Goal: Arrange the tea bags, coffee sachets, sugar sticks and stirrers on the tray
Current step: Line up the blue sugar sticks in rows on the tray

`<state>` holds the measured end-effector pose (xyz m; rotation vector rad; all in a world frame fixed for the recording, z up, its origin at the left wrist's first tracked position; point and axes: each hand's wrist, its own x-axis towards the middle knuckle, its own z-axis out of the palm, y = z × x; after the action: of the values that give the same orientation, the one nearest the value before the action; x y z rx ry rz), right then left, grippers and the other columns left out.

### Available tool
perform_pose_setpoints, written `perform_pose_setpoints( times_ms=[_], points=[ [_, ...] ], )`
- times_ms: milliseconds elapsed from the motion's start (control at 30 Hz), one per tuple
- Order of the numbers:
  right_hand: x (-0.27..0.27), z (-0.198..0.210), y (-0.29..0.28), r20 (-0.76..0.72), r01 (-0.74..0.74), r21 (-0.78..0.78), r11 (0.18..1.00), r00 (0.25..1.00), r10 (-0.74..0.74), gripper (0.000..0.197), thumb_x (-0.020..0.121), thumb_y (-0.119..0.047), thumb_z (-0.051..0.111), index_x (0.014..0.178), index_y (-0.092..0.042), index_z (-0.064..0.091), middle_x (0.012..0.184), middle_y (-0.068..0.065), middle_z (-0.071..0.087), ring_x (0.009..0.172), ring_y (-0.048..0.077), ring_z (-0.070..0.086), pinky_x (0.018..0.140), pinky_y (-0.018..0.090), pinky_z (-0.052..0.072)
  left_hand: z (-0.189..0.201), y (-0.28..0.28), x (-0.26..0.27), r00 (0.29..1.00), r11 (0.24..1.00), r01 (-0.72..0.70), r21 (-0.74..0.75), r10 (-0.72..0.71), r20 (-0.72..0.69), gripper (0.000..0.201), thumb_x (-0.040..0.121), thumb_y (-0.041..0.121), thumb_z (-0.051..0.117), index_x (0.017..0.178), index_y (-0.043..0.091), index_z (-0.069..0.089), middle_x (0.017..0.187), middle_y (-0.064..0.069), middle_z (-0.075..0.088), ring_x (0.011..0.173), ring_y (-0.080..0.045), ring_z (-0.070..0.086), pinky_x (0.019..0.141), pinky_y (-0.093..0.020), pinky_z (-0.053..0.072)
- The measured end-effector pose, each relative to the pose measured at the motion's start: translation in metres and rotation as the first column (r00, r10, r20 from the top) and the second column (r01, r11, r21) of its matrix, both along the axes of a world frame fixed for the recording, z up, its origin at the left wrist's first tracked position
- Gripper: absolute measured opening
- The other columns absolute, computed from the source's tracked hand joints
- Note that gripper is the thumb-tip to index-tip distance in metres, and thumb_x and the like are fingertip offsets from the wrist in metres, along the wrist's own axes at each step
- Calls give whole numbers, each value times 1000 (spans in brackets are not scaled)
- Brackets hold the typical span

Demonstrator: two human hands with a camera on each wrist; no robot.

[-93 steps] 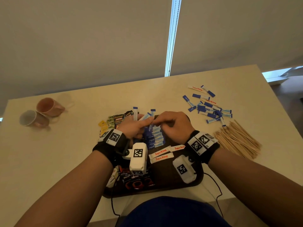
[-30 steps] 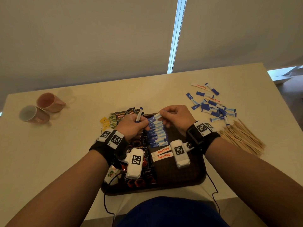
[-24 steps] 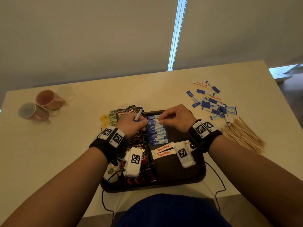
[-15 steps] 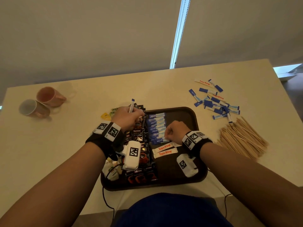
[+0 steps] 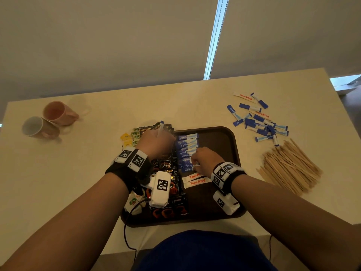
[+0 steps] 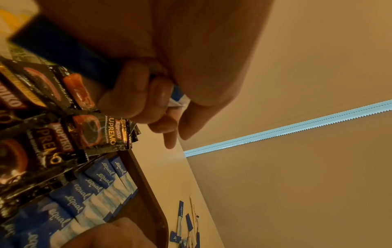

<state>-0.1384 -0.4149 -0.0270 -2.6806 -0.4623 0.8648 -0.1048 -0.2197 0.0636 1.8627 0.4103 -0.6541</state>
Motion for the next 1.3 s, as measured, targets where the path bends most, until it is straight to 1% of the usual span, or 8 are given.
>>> perform_pose_setpoints(
  times_ms=[267, 500, 700, 833, 967, 1100, 1167, 1300],
  points=[
    [-4, -5, 9, 37, -96, -62, 993, 994, 98, 18, 95, -20, 59, 107, -10, 70, 109, 8, 58, 106, 26, 55, 88, 35, 49, 0, 3, -1, 1000, 1000, -26, 10, 26, 5, 20, 95, 17, 65, 100, -1, 69, 55, 3, 51, 35, -4, 40, 36, -18, 31],
    [7, -2, 13, 5, -56, -9, 998, 998, 56, 20, 93, -24, 66, 111, -17, 70, 115, 5, 59, 110, 25, 55, 92, 35, 50, 2, 3, -3, 1000, 1000, -25, -2, 25, 10, 14, 95, 19, 65, 92, 6, 69, 55, 3, 51, 36, -4, 39, 38, -19, 31],
    [9, 8, 4, 63, 107, 118, 987, 991, -115, 17, 94, -27, 64, 103, -15, 73, 101, 3, 65, 96, 19, 61, 84, 32, 52, 11, -2, -5, 974, 917, -178, -357, 113, -195, 26, 100, 7, 37, 100, 4, 63, 61, -2, 47, 47, -11, 36, 40, -21, 28],
    [27, 40, 2, 92, 343, 389, 855, 909, -406, 29, 96, -32, 59, 85, -10, 74, 76, -1, 65, 67, 8, 55, 65, 28, 42, 10, -5, -7, 972, 883, -169, -439, 76, -223, 36, 91, -5, 31, 110, -4, 61, 67, -4, 47, 52, -12, 40, 46, -23, 34],
    [42, 78, 9, -129, 469, 610, 639, 854, -504, 47, 96, -52, 51, 76, -19, 76, 74, 3, 73, 59, 9, 57, 69, 37, 50, 11, -11, -7, 982, 969, 147, -198, -166, -88, 30, 96, -6, 43, 113, 6, 64, 65, -3, 48, 50, -11, 43, 49, -24, 38],
    [42, 86, 12, -161, 412, 591, 693, 903, -399, 17, 85, -34, 74, 86, -17, 78, 75, 4, 74, 68, 19, 68, 69, 36, 56, 11, -16, -8, 889, 889, 457, 22, -456, -22, 25, 98, 4, 52, 110, 24, 60, 61, 2, 55, 46, -9, 47, 47, -25, 38],
    [38, 83, 7, -206, 454, 594, 664, 884, -419, 10, 84, -22, 77, 90, -13, 77, 74, 8, 73, 62, 20, 65, 61, 31, 55, 11, -17, -9, 910, 911, 413, 13, -413, -35, 34, 96, 2, 55, 120, 26, 59, 66, 3, 58, 50, -8, 50, 48, -23, 38],
    [28, 74, -6, -406, 631, 650, 424, 760, -508, 7, 86, -6, 73, 93, -5, 71, 72, 14, 70, 63, 19, 66, 60, 26, 56, 1, -9, -5, 992, 994, 56, -99, -66, -103, 49, 76, -19, 46, 105, 16, 65, 92, -13, 58, 64, -20, 49, 50, -29, 36]
  ],
)
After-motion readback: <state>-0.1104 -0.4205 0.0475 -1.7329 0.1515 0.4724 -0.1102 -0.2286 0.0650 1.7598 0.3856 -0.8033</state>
